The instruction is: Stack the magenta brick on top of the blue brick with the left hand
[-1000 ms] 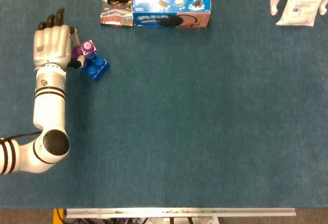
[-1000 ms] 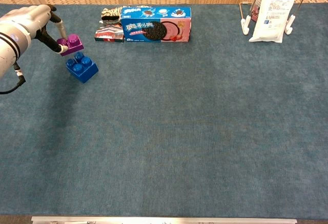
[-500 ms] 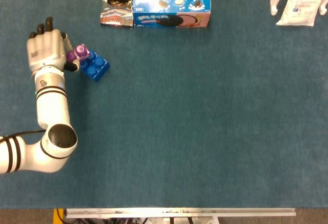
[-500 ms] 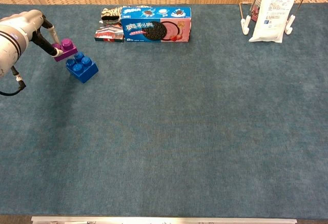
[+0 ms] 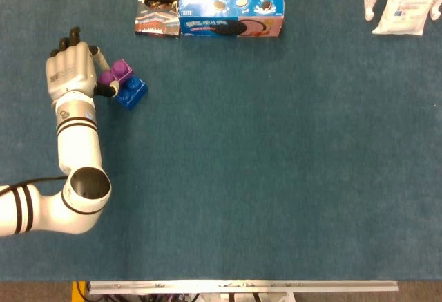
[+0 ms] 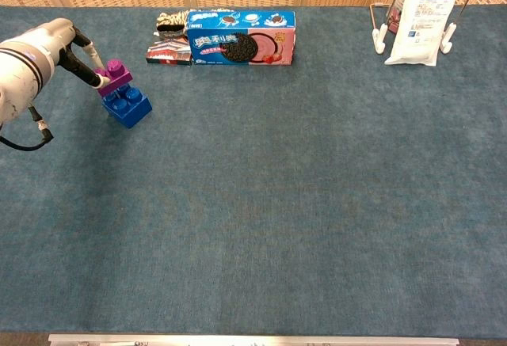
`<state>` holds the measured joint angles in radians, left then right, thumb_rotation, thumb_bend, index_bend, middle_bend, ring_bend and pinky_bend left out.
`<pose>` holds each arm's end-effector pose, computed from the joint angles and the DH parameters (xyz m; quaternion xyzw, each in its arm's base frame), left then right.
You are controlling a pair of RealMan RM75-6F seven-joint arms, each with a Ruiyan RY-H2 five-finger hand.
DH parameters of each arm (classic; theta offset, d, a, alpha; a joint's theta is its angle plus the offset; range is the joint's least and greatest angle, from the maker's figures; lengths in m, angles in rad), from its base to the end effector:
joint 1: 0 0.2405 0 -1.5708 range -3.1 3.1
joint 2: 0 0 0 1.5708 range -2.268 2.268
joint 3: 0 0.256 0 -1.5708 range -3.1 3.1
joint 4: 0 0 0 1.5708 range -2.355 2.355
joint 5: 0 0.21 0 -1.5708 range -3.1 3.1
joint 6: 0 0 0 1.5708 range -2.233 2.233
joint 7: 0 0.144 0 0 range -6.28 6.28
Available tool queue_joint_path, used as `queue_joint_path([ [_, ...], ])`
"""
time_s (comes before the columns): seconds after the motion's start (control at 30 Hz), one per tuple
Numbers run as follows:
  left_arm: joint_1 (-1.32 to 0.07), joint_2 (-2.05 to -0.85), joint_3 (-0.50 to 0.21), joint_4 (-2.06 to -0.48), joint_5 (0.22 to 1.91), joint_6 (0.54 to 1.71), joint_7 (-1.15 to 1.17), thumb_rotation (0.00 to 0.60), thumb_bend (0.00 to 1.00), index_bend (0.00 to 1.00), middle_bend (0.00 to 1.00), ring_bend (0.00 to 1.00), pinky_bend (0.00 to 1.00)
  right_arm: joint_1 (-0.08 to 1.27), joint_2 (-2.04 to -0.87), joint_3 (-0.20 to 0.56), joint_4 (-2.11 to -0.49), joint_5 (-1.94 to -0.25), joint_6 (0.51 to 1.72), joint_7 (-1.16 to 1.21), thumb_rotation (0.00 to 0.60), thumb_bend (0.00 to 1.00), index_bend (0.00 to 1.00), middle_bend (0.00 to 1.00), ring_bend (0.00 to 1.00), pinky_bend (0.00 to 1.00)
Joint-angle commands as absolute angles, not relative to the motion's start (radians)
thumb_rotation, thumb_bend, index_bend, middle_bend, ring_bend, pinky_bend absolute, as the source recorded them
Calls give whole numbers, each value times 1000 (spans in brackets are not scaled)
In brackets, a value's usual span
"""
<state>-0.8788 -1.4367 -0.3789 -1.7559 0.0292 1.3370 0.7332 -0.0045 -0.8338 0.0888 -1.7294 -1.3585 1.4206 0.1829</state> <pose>-0.1631 0.3563 0.0447 -0.5097 -0.6010 -0.2161 0.5765 -0.3331 -0.1578 0.2449 0.5244 -0.4458 0.3480 0.6366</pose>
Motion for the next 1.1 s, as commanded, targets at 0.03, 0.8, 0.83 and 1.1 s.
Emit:
queue_joint_path([
  [0.03,-876,-1439,-382,-1752,21,1330,736,600,340,580,0,0,104,-4,-833,89,-1730,-1358,1420,184,600,0,179,240,173,305],
  [0.8,-879,-1477,-395,-1677,-15,1307,789,600,340,589,0,0,104,-4,-832,87,-1726,-1359,1423,191,600,0,179,240,173,305],
  [0.83,-878,-1478,-396,-1676,-17,1305,790,600,341,589,0,0,104,-4,-832,87,-1726,-1358,1423,192,600,0,179,240,173,305],
  [1.1,-875,-1496,-399,-1662,-10,1295,789,600,341,589,0,0,104,-4,-831,85,-1727,-1360,1422,192,600,0,178,240,173,305],
])
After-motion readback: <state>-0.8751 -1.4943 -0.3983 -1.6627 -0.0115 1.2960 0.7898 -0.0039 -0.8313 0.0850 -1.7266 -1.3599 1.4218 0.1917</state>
